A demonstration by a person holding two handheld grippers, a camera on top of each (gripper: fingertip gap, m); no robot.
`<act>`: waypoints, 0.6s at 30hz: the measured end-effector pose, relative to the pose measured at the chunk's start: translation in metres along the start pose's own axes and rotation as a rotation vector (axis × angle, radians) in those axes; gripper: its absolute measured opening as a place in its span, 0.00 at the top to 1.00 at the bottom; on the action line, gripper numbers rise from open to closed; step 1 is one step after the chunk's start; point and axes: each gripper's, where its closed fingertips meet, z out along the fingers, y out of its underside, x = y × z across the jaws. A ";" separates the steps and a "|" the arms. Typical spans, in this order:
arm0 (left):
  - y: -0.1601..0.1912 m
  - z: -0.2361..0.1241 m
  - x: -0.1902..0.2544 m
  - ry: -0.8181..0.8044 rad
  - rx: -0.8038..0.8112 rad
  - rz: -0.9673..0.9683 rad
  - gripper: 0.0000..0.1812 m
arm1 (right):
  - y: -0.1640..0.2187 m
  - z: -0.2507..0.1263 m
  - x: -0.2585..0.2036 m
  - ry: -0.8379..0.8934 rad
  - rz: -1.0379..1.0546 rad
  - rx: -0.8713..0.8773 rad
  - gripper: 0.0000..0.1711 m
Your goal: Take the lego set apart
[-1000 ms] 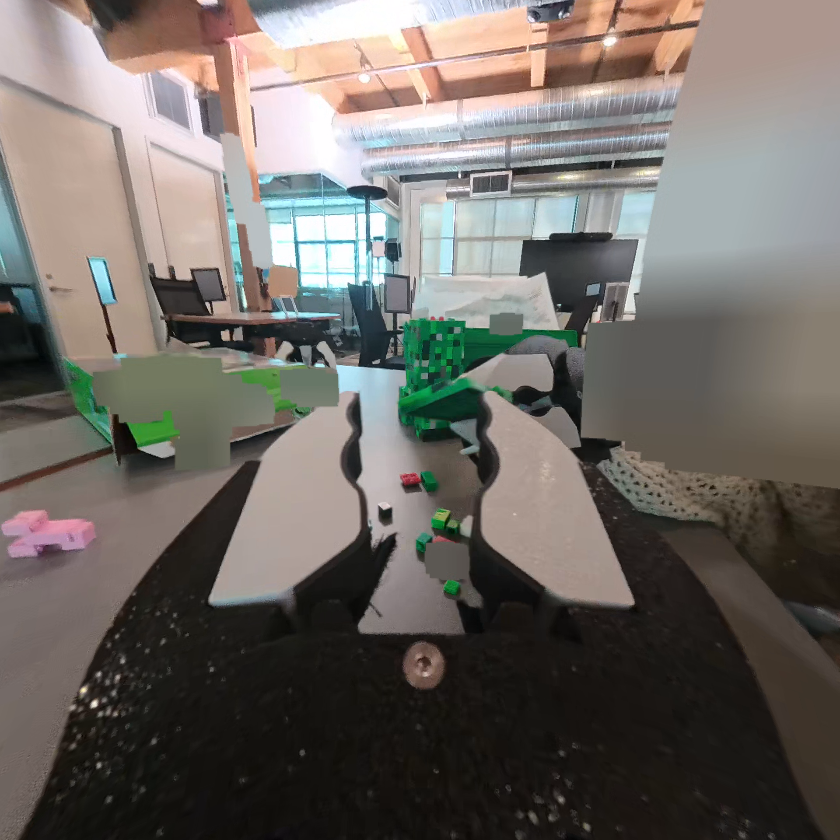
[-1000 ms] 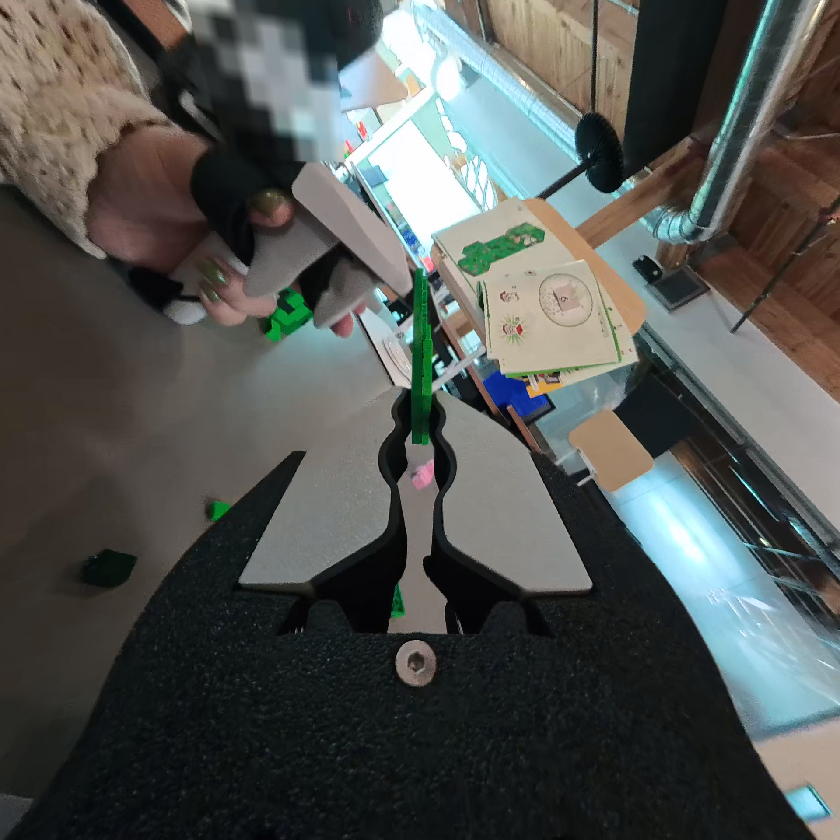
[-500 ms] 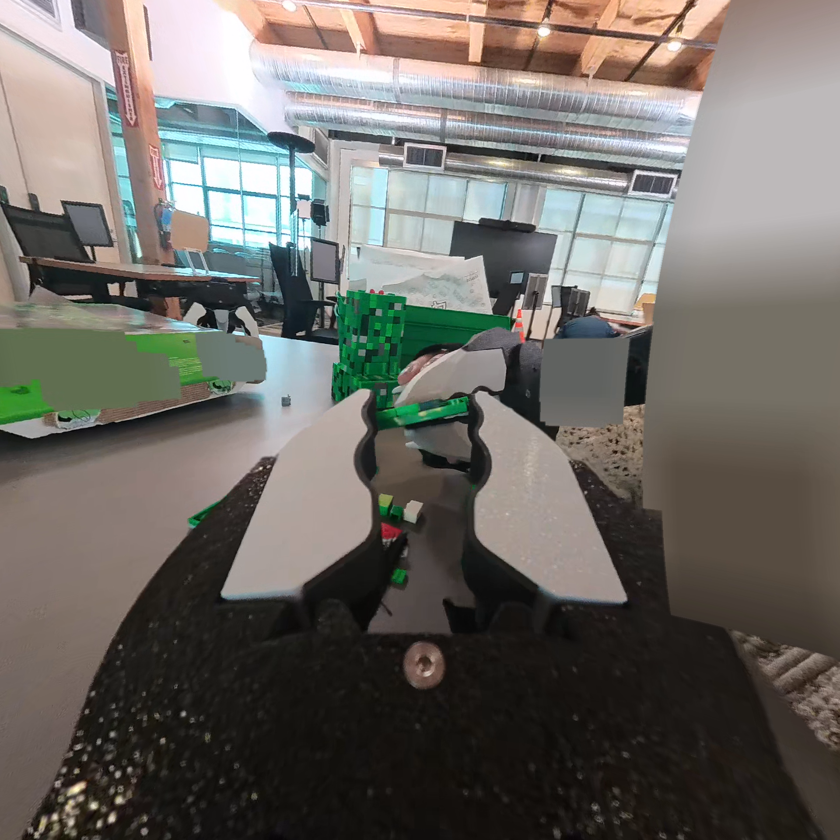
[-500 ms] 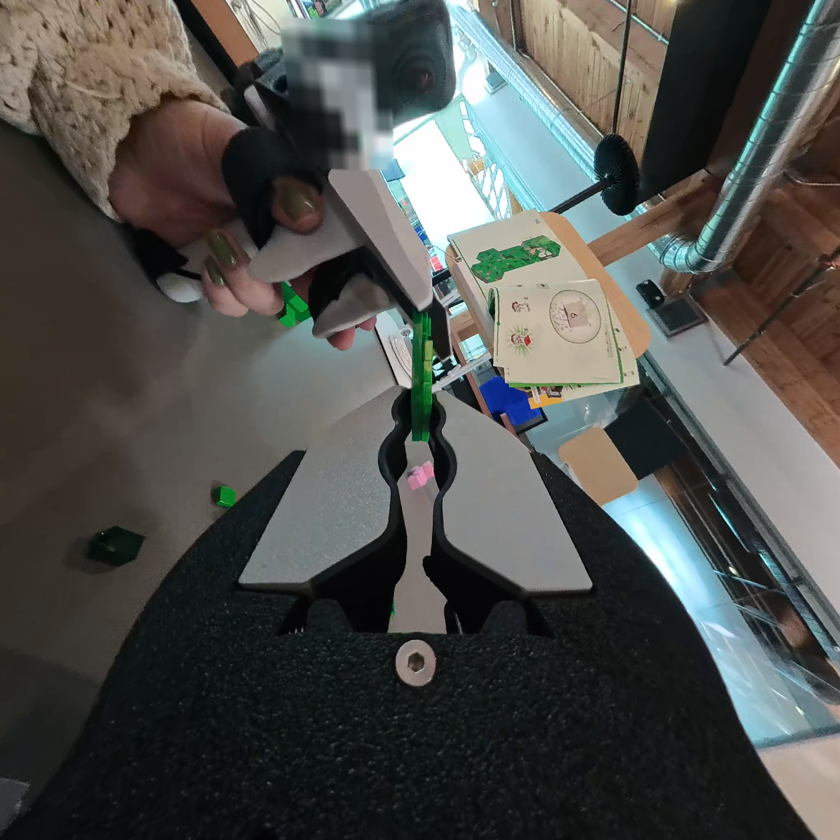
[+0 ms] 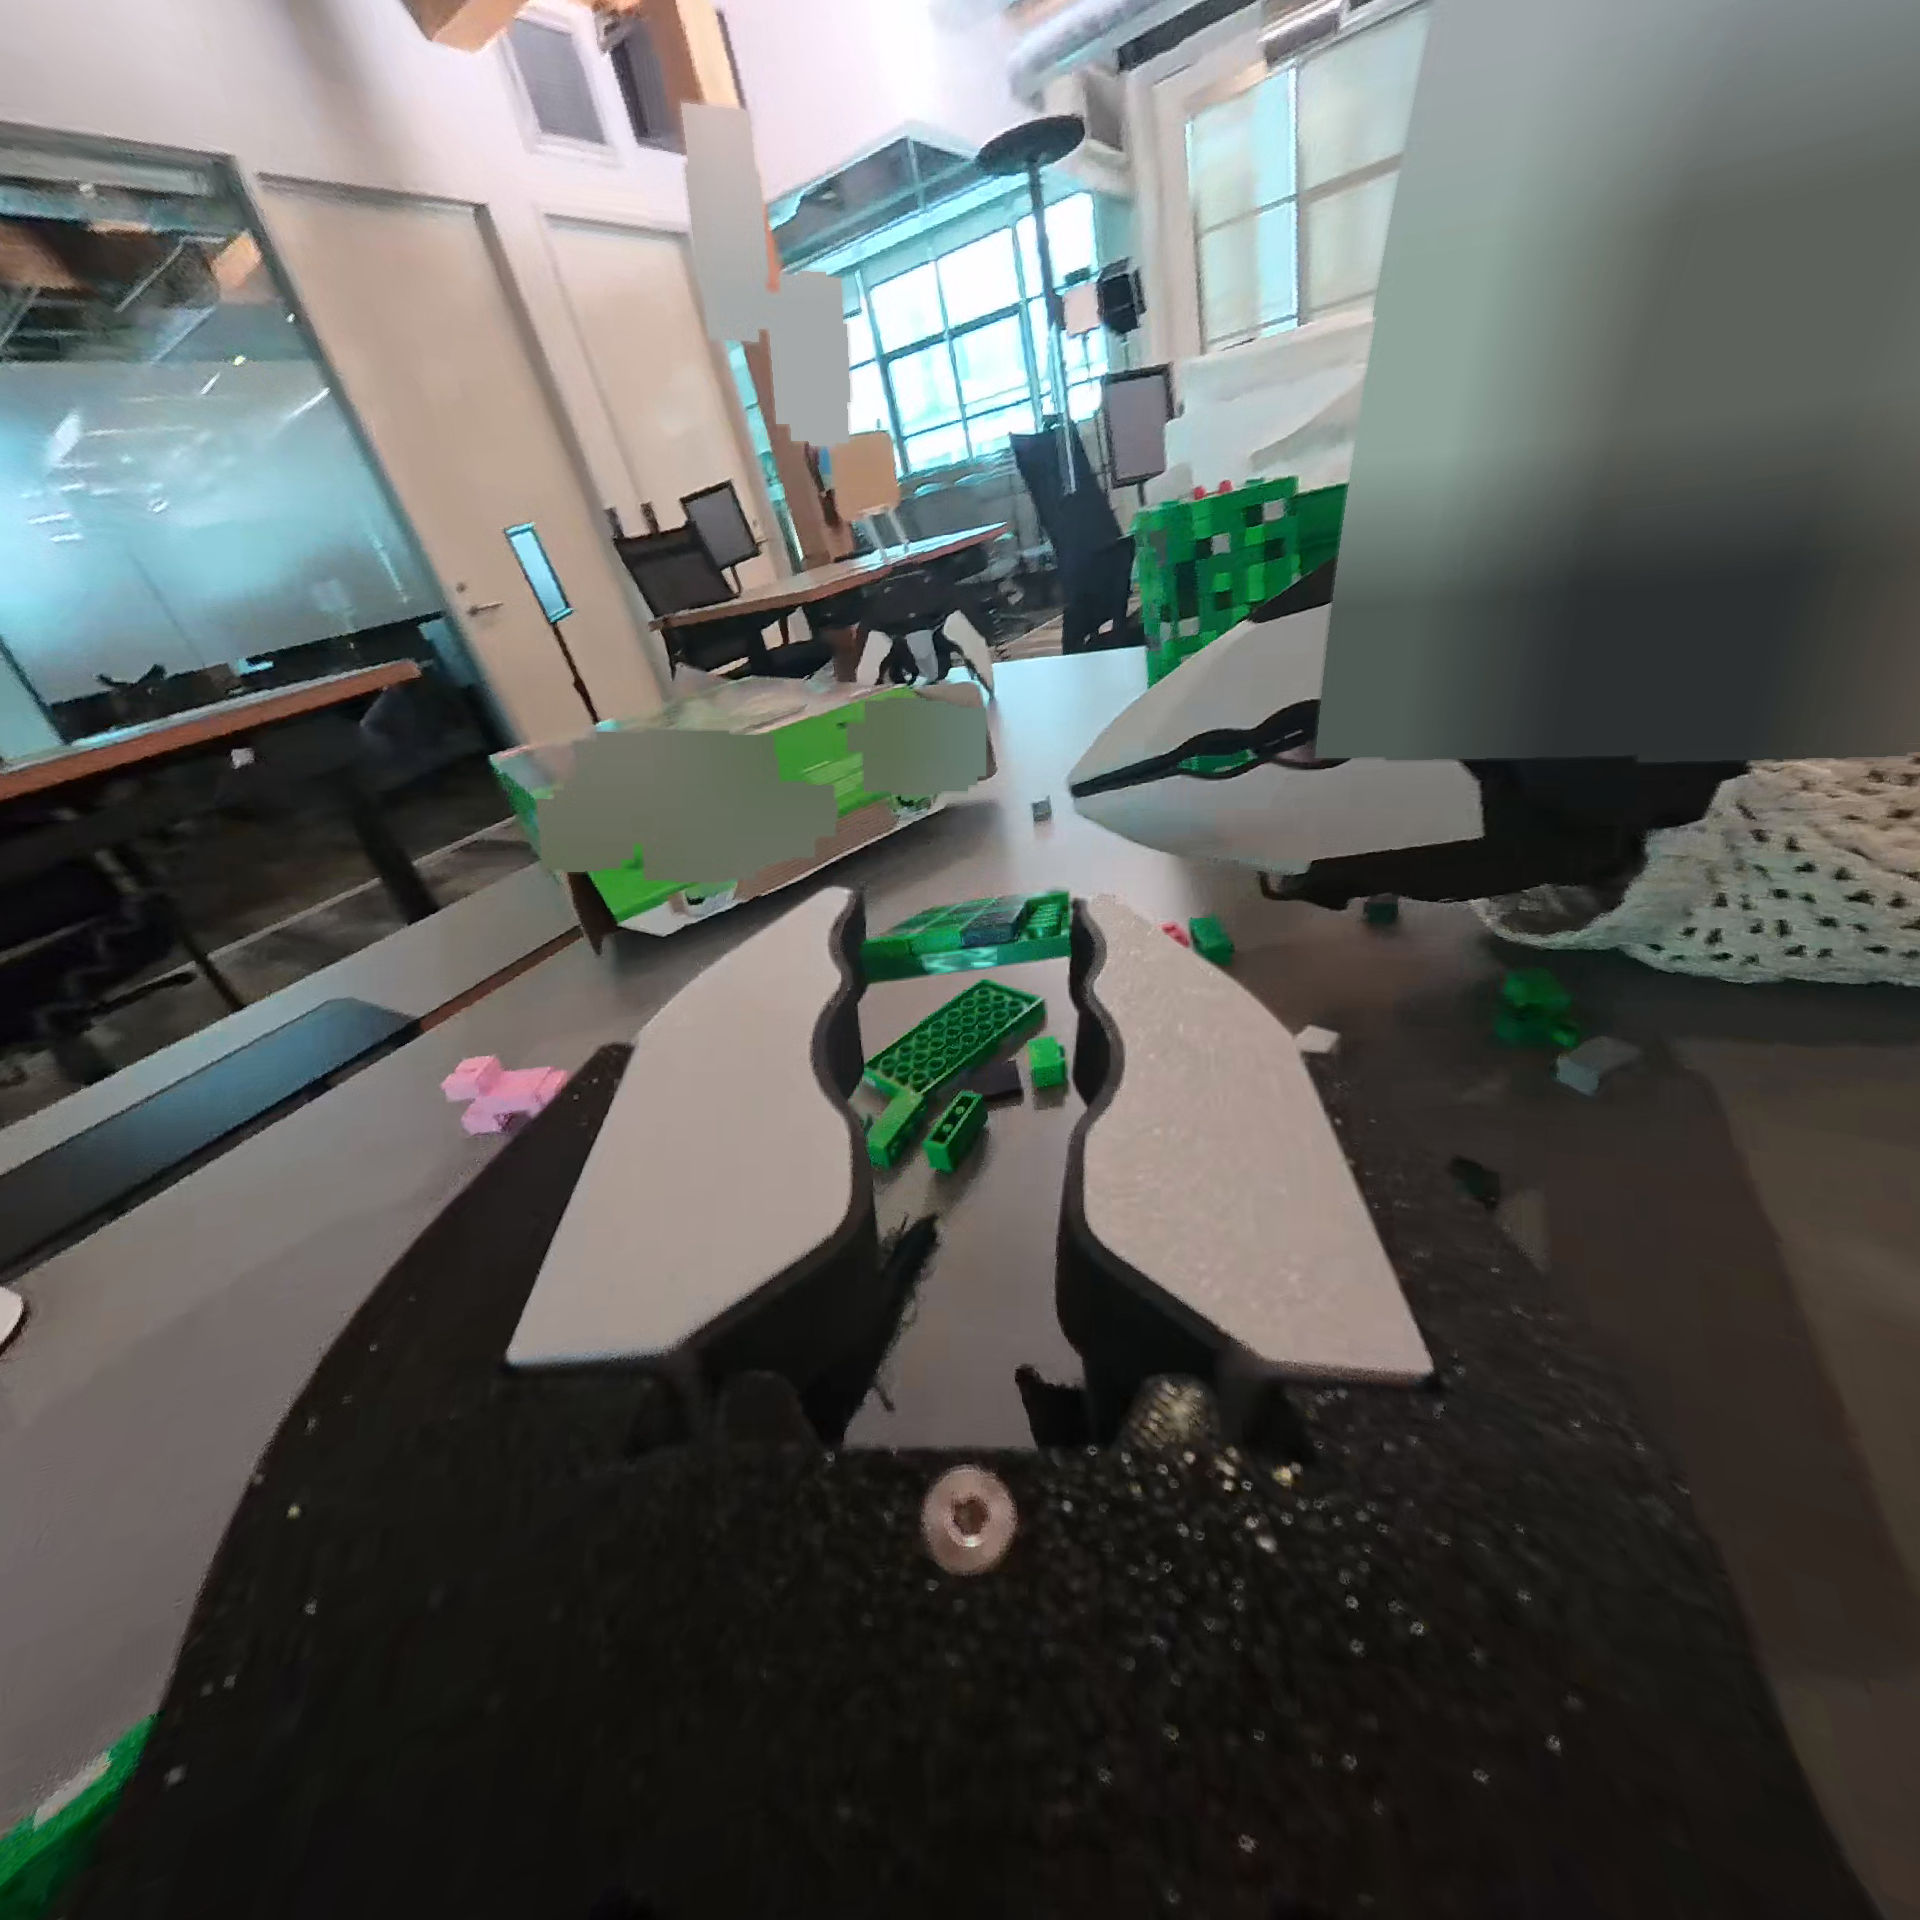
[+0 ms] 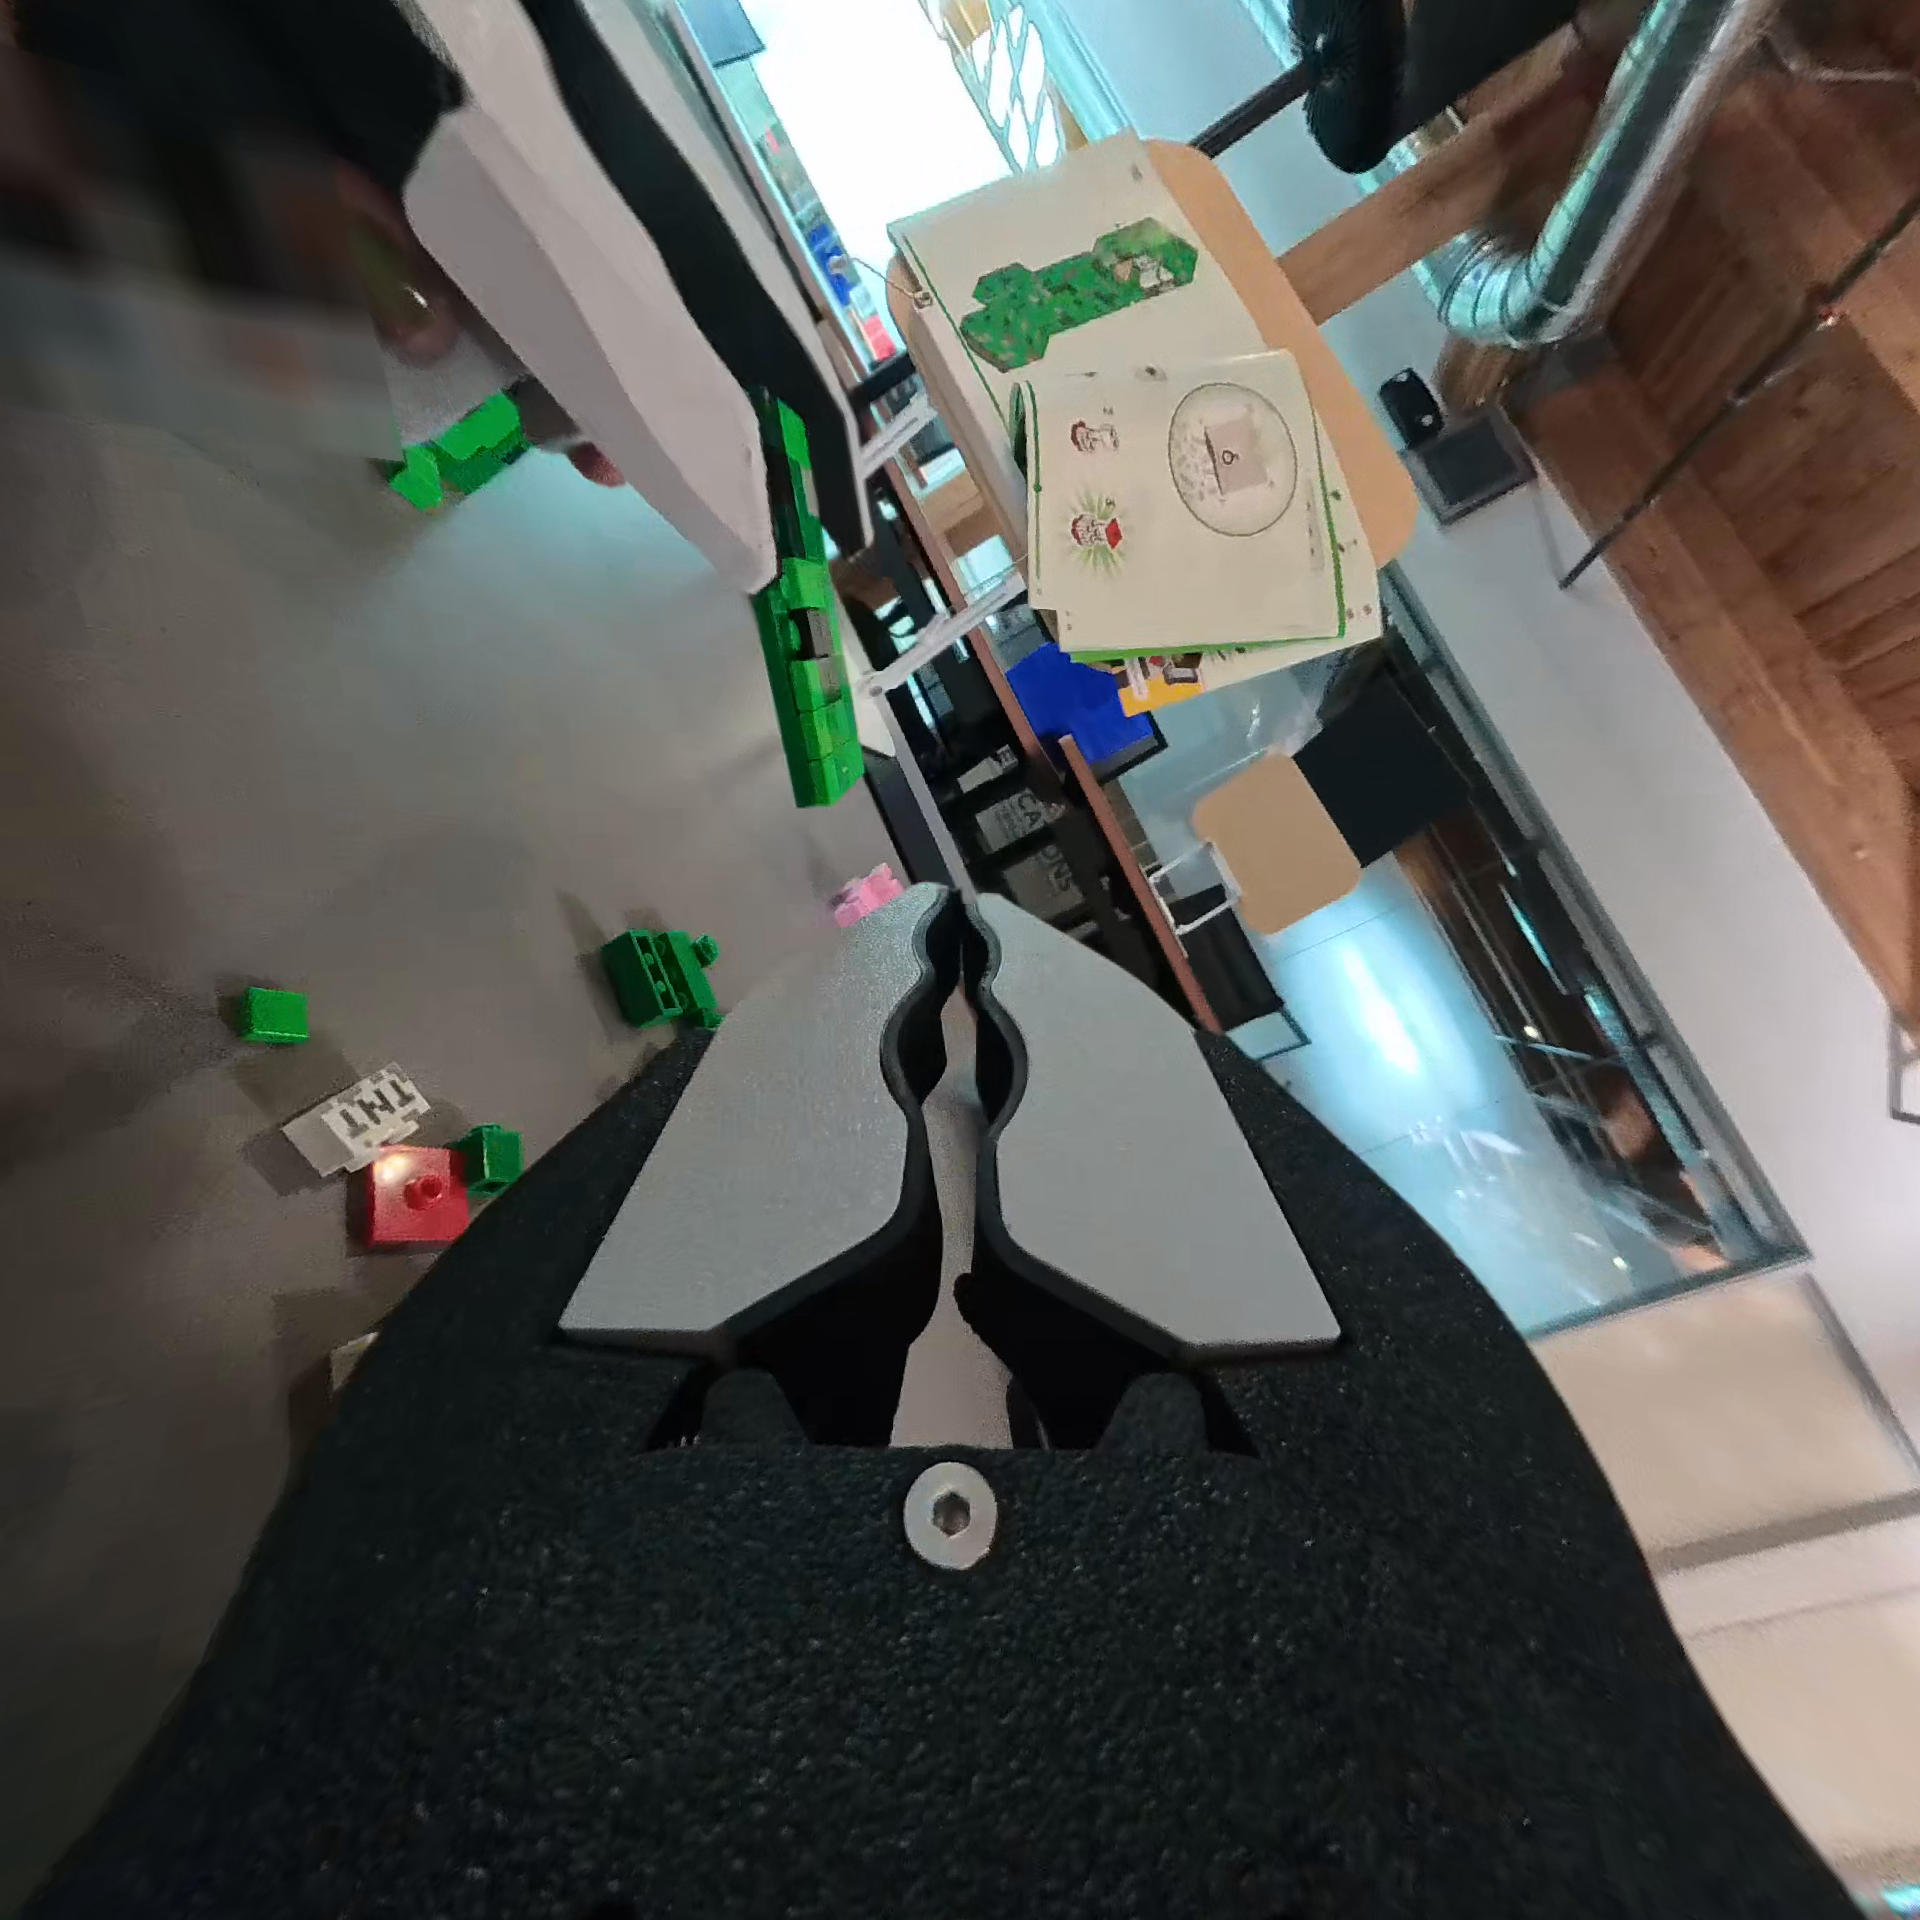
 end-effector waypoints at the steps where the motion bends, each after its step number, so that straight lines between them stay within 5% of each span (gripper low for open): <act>1: 0.002 0.000 -0.002 -0.008 -0.011 -0.003 0.80 | 0.000 0.000 -0.001 -0.008 0.015 0.003 1.00; 7: -0.001 0.001 0.012 0.055 0.025 0.175 0.80 | 0.003 0.005 -0.015 -0.136 0.221 -0.036 0.97; 13: 0.001 0.001 0.014 0.006 -0.001 0.486 0.80 | -0.011 0.000 -0.025 -0.450 0.841 0.022 0.84; 18: -0.002 0.000 0.028 0.022 0.019 0.625 0.80 | -0.018 -0.005 -0.037 -0.678 1.150 0.052 0.83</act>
